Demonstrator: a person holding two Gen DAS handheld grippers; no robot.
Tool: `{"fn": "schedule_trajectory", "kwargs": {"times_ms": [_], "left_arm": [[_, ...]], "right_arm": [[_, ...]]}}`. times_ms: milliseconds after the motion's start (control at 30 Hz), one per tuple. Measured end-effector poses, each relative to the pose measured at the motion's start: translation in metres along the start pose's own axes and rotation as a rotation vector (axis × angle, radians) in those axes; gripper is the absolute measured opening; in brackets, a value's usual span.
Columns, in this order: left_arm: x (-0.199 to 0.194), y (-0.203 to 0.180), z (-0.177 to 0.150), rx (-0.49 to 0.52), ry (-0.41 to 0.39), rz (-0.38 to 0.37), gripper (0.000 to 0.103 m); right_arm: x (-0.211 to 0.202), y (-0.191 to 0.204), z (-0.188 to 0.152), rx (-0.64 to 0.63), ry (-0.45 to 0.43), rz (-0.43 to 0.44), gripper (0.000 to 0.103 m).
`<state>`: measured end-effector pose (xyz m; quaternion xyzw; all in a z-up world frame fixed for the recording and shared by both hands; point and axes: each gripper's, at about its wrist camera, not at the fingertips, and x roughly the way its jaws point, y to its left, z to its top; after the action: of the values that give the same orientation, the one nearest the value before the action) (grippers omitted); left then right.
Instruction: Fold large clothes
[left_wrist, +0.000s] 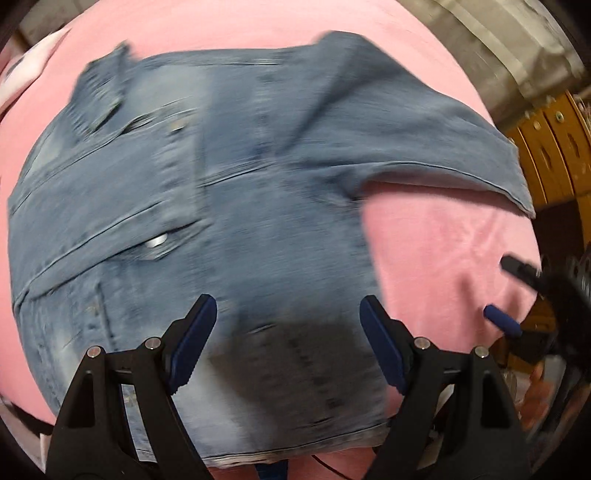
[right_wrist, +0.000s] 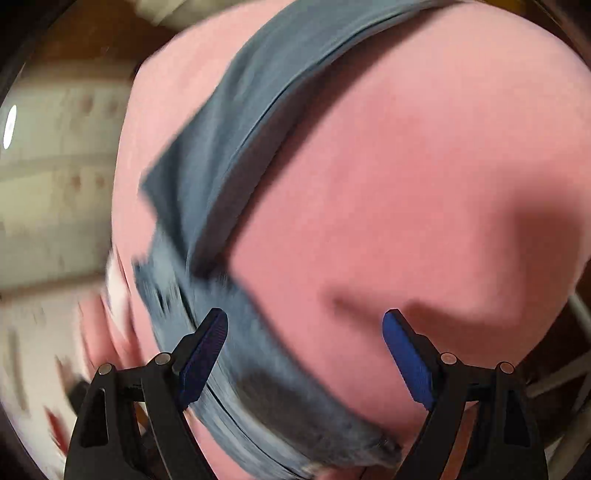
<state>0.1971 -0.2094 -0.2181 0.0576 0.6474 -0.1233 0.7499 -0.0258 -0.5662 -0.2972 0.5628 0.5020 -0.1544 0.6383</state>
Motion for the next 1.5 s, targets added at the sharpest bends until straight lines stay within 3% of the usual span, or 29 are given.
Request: {"fn": "schedule_trajectory", "kwargs": {"times_ms": [133, 433, 500, 567, 633, 767, 833, 1033, 1200, 1367, 1500], "left_arm": [[0.005, -0.034, 0.012, 0.046, 0.017, -0.019, 0.078], [0.02, -0.056, 0.035, 0.074, 0.042, 0.015, 0.078], [0.021, -0.055, 0.039, 0.065, 0.039, 0.016, 0.078], [0.019, -0.05, 0.042, 0.053, 0.033, 0.012, 0.078], [0.016, -0.04, 0.044, 0.036, 0.021, 0.004, 0.078], [0.01, -0.014, 0.044, -0.036, 0.007, -0.029, 0.078], [0.007, 0.006, 0.041, -0.086, 0.005, -0.052, 0.078], [-0.009, 0.081, 0.026, -0.24, -0.025, -0.124, 0.078], [-0.038, 0.157, 0.009, -0.356, -0.083, -0.171, 0.077], [-0.066, 0.24, -0.011, -0.424, -0.141, -0.179, 0.078], [-0.081, 0.299, -0.029, -0.449, -0.184, -0.147, 0.078]], "right_arm": [[-0.026, -0.042, 0.055, 0.167, -0.074, 0.077, 0.087], [-0.046, -0.067, 0.151, 0.311, -0.303, 0.17, 0.085], [-0.043, -0.07, 0.167, 0.344, -0.348, 0.184, 0.076], [-0.04, -0.067, 0.181, 0.361, -0.387, 0.154, 0.044], [-0.038, -0.059, 0.191, 0.353, -0.402, 0.101, 0.029], [-0.047, -0.034, 0.193, 0.291, -0.502, 0.045, 0.015], [-0.059, -0.019, 0.187, 0.245, -0.562, 0.032, 0.013], [-0.093, 0.091, 0.149, 0.033, -0.751, 0.029, 0.012], [-0.1, 0.228, 0.092, -0.266, -0.858, 0.052, 0.012], [-0.062, 0.363, 0.014, -0.598, -0.895, 0.067, 0.012], [0.001, 0.446, -0.058, -0.813, -0.847, 0.096, 0.012]]}}
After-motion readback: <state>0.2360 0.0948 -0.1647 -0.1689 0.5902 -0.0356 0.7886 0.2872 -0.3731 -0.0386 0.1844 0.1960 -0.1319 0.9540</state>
